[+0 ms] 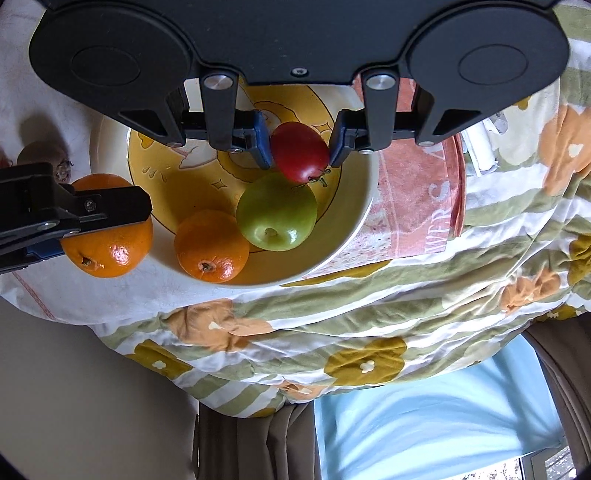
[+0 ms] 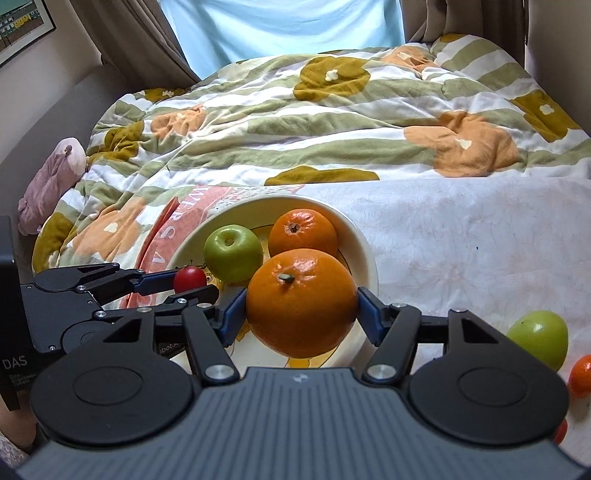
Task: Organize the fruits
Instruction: 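Lower the tomato and orange into the duck bowl and open both tools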
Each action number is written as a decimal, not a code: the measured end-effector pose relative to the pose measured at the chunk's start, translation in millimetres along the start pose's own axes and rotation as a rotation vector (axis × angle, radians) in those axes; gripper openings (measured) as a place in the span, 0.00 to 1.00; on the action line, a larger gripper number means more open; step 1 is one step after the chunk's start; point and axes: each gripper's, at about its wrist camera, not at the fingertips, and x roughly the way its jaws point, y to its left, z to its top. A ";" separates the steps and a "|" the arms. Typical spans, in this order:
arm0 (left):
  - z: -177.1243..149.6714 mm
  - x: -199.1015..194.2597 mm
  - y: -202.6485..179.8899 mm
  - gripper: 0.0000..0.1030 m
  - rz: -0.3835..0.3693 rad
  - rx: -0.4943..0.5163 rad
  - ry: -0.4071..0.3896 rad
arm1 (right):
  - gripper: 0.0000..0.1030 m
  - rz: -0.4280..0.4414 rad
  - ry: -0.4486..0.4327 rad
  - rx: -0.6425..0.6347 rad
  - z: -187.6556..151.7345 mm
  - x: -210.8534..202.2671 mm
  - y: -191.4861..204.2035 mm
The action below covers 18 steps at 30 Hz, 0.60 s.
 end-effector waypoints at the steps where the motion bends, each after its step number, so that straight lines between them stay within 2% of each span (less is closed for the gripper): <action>1: 0.0 1.8 0.4 0.36 0.000 0.003 0.002 | 0.76 -0.004 0.002 0.001 -0.4 1.0 0.1; 4: 0.6 5.1 2.6 0.45 -0.009 0.000 0.005 | 0.76 -0.015 0.003 0.004 -0.9 0.6 -0.1; 6: 0.5 3.8 3.5 0.70 -0.026 -0.001 -0.001 | 0.76 -0.021 0.002 0.005 0.1 1.1 0.1; 8: 1.1 -2.6 1.8 0.84 -0.049 0.001 -0.016 | 0.76 -0.024 0.001 0.003 1.6 0.6 1.4; 9: 1.5 -7.9 -1.1 0.90 -0.030 0.013 -0.032 | 0.76 -0.025 0.000 0.002 2.4 0.0 1.6; 12: 0.5 -22.0 -6.5 0.92 -0.008 0.053 -0.065 | 0.76 -0.024 -0.006 -0.003 6.1 -3.8 0.9; 18: -6.4 -41.6 -8.5 0.94 0.006 0.047 -0.064 | 0.76 -0.019 -0.008 -0.026 11.4 -5.1 0.6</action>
